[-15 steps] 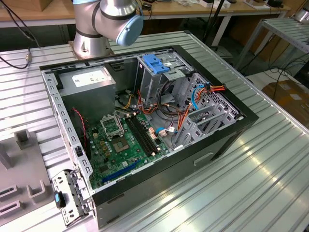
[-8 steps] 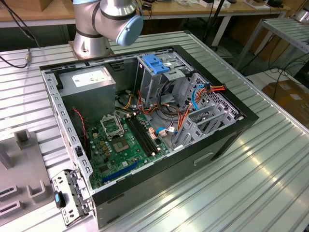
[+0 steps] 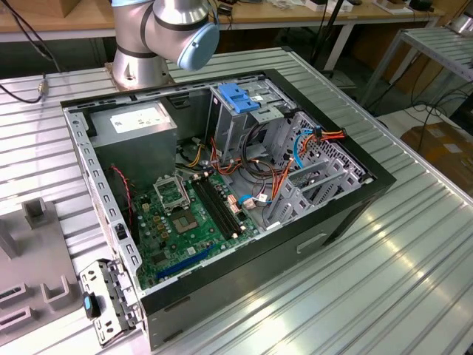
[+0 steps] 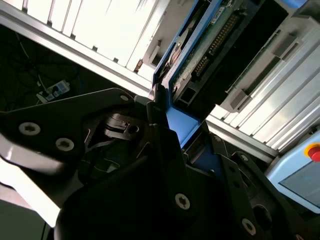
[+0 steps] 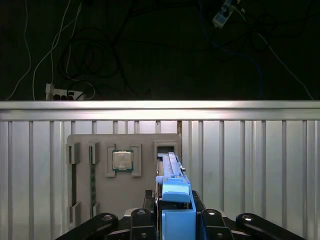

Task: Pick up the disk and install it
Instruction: 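Pick up the disk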

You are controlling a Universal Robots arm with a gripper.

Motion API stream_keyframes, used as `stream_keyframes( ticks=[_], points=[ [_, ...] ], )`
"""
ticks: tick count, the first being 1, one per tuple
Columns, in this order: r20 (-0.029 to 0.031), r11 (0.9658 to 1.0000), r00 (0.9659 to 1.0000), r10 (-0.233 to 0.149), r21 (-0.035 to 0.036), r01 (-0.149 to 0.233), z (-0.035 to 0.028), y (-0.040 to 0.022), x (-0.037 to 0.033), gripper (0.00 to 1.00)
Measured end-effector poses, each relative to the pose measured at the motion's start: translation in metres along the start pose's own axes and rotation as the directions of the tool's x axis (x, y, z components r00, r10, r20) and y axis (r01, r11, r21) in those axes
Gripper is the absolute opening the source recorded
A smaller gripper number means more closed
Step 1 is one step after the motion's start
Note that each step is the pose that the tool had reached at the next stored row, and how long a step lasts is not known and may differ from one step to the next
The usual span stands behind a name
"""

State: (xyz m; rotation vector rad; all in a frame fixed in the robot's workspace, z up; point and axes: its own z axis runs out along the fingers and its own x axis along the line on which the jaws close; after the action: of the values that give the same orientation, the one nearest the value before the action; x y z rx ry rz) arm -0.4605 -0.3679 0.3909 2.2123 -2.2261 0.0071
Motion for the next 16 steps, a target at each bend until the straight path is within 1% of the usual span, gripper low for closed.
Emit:
stream_keyframes(
  ticks=[16],
  points=[
    [0.0, 1.0, 1.0, 0.0, -0.0001, 0.0, -0.0101, -0.0003, 0.0001, 0.37]
  ],
)
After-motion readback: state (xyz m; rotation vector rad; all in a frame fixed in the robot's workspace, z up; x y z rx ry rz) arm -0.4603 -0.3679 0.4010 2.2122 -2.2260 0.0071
